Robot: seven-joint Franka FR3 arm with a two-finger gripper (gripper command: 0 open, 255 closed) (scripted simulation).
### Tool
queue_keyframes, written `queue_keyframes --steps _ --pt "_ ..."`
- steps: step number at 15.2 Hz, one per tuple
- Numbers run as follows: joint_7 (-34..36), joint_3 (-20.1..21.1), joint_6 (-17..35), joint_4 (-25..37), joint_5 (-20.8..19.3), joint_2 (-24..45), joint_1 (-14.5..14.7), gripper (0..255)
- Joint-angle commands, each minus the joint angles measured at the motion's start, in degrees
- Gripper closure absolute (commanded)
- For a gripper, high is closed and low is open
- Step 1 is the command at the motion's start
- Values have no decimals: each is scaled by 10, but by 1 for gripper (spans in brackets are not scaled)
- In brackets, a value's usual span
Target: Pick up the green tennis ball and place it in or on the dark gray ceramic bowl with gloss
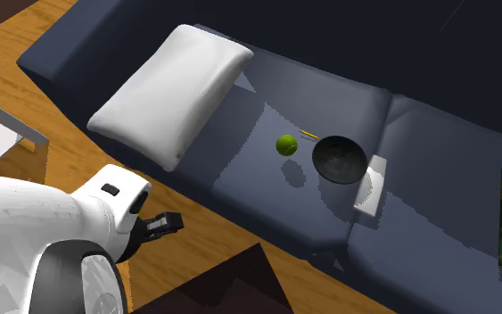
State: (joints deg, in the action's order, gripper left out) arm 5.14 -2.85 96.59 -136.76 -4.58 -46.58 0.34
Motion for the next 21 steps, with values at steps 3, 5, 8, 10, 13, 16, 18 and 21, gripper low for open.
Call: queue_keyframes --steps 3,5,8,10,13,16,18,21 --pt "-17 -19 19 1 -16 22 -9 0" --pt "-33 -37 39 4 -30 46 -18 0" --pt "-57 -65 68 13 -50 86 -30 0" --pt "-73 -83 88 22 -61 115 -38 0" --pt "-96 -110 115 40 -74 162 -47 0" --pt "-120 -137 141 64 -83 211 -56 0" --pt "-136 -154 158 83 -86 246 -60 0" --pt "-162 -179 180 116 -85 300 -67 0"
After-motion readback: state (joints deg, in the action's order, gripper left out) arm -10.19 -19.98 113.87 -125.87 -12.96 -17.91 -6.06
